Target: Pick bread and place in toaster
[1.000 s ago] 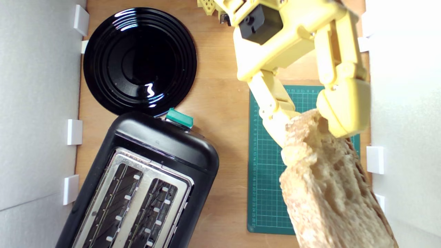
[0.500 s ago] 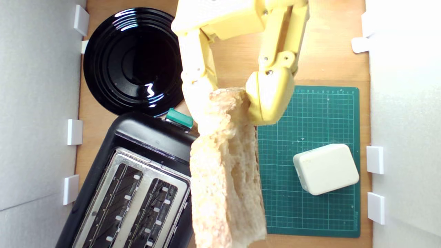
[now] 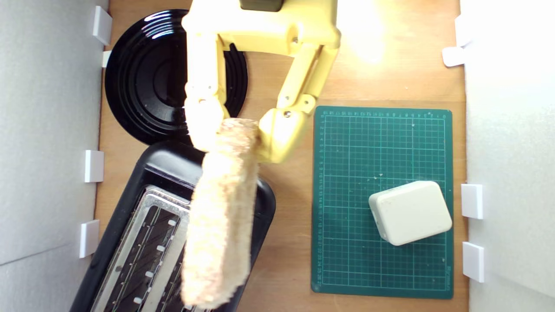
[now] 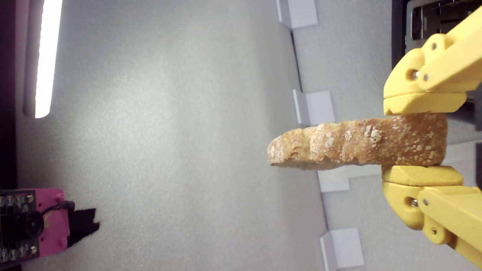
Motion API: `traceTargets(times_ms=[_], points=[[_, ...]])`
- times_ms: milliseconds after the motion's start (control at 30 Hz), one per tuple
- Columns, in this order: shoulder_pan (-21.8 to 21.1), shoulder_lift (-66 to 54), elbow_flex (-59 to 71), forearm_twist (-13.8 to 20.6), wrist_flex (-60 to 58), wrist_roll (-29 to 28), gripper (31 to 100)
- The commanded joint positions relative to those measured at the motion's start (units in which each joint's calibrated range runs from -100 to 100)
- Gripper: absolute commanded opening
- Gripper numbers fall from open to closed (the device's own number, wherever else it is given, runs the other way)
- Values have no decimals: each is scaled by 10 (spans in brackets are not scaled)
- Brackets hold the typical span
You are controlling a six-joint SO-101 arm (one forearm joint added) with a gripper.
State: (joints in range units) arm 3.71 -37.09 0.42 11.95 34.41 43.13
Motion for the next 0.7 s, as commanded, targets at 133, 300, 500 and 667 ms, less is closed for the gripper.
traceTargets(times_ms=[133,300,500,667], points=[[33,-9,-38,46,19,6,562],[34,0,-38,52,56,29,562],[33,1,-38,51,110,36,562],[27,1,-39,42,174,51,562]])
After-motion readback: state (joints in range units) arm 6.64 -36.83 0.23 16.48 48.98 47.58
